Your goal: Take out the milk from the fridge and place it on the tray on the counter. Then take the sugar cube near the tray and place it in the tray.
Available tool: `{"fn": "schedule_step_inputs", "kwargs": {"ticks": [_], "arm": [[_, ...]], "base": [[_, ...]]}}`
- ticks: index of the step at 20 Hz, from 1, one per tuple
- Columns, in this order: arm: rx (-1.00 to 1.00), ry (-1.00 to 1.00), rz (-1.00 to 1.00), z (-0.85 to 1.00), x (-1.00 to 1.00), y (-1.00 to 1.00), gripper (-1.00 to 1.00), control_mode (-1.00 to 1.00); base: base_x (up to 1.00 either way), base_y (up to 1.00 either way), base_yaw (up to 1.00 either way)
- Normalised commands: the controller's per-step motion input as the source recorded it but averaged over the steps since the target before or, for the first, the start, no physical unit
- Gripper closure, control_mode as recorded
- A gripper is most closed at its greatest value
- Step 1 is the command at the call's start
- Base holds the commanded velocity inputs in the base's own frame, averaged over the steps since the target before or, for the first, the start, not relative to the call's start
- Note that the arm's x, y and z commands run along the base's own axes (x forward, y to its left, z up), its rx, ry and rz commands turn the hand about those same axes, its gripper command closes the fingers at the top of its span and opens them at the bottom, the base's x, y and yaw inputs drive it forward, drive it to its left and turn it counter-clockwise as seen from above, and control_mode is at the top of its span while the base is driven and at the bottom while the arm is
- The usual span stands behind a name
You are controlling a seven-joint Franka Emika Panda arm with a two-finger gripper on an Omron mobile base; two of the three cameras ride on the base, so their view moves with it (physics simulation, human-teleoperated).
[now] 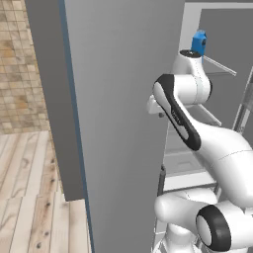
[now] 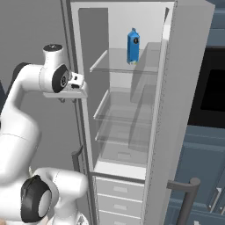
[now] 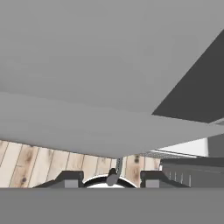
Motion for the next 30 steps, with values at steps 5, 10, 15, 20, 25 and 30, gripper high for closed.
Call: {"fn": "schedule_step_inputs", "kwargs": {"ticks": [5, 10, 15, 20, 25, 30], "arm": [[0.0, 0.0, 0.0, -0.03, -0.06, -0.02, -1.0, -1.0], [0.0, -0.18, 0.0, 0.04, -0.34, -0.36, -1.0, -1.0], [0.0, -0.07, 0.0, 0.24, -0.53, -0.45, -1.0, -1.0], [0.0, -0.05, 0.0, 0.29, -0.35, -0.39, -1.0, -1.0], [0.0, -0.15, 0.0, 0.41, -0.13, -0.26, -1.0, -1.0], [0.0, -0.24, 0.0, 0.38, -0.07, -0.24, -1.0, -1.0]], "base": [[0.0, 0.0, 0.0], [0.0, 0.0, 0.0], [0.0, 0.0, 0.0], [0.0, 0.0, 0.0], [0.0, 0.0, 0.0], [0.0, 0.0, 0.0]]}}
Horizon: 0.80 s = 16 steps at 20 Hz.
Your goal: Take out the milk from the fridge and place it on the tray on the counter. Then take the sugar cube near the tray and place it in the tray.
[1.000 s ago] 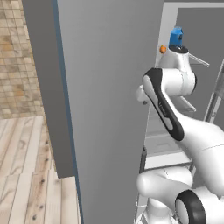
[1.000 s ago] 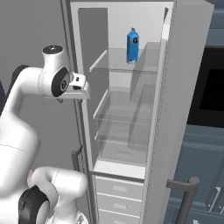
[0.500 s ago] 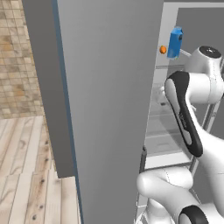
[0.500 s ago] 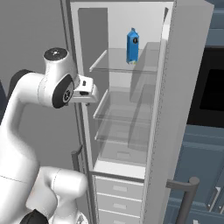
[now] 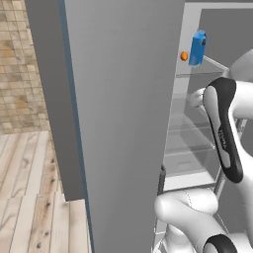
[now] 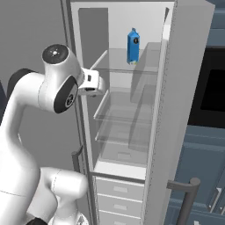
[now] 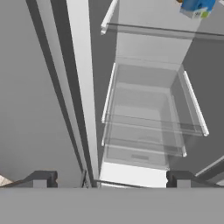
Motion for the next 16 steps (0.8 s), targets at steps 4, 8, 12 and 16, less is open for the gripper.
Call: {"fn": "schedule_step_inputs", "kwargs": {"ticks": [4, 8, 12, 16], "arm": [[0.0, -0.2, 0.0, 0.26, 0.0, -0.24, -1.0, -1.0], [0.0, -0.2, 0.0, 0.1, 0.0, -0.11, -1.0, -1.0], [-0.01, -0.08, 0.02, 0.03, 0.08, -0.2, -1.0, -1.0], [0.0, -0.01, 0.0, 0.11, 0.13, -0.16, -1.0, -1.0]], "base": [[0.0, 0.0, 0.0], [0.0, 0.0, 0.0], [0.0, 0.0, 0.0], [0.0, 0.0, 0.0]]}}
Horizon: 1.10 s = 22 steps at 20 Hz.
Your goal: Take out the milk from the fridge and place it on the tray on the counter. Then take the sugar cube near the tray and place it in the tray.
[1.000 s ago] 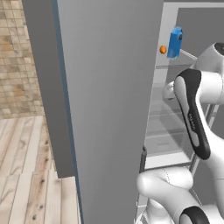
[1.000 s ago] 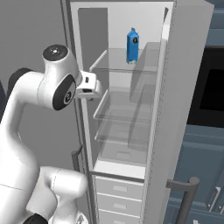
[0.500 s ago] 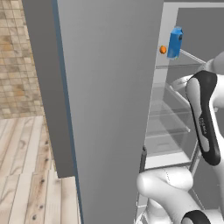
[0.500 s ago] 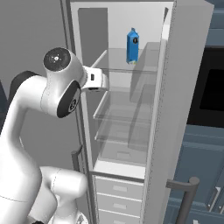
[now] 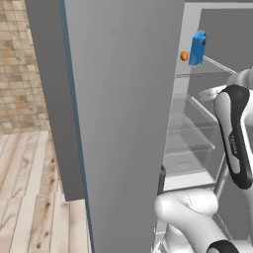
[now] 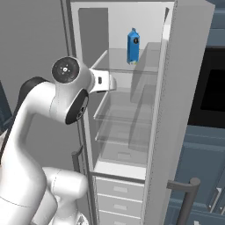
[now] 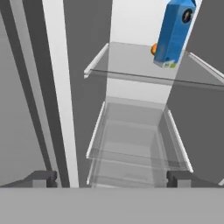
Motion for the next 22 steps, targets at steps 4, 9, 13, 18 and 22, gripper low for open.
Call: {"fn": "schedule_step_inputs", "kwargs": {"ticks": [4, 9, 13, 18, 22], "arm": [[0.0, 0.0, 0.0, 0.34, 0.14, -0.15, -1.0, -1.0], [0.0, 0.01, 0.0, 0.31, 0.08, -0.15, -1.0, -1.0], [0.0, 0.0, 0.01, 0.2, 0.29, -0.05, -1.0, -1.0], [0.0, 0.0, 0.03, 0.13, 0.3, 0.0, -1.0, -1.0], [0.0, -0.01, 0.03, 0.03, 0.31, -0.08, -1.0, -1.0]], "base": [[0.0, 0.0, 0.0], [0.0, 0.0, 0.0], [0.0, 0.0, 0.0], [0.0, 0.0, 0.0], [0.0, 0.0, 0.0]]}}
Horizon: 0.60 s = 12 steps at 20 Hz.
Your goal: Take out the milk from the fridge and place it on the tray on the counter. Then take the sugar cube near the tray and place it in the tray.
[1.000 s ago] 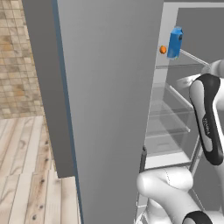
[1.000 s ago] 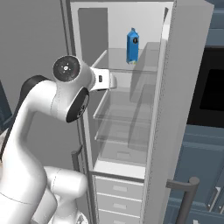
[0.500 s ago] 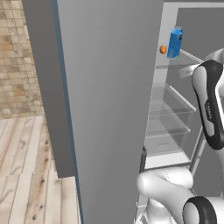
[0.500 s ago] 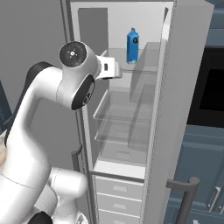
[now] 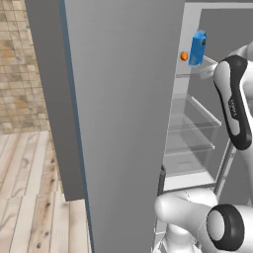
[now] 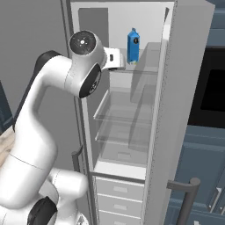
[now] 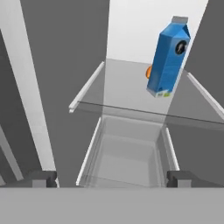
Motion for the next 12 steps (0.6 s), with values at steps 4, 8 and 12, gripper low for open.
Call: {"fn": "schedule_step_inputs", "kwargs": {"ticks": [4, 8, 12], "arm": [[0.0, -0.13, 0.04, 0.03, 0.17, -0.06, -1.0, -1.0], [0.0, -0.06, 0.0, 0.12, 0.28, -0.06, -1.0, -1.0], [0.0, 0.0, -0.01, 0.14, 0.34, -0.06, -1.0, -1.0]], "base": [[0.0, 0.0, 0.0], [0.0, 0.0, 0.0], [0.0, 0.0, 0.0]]}}
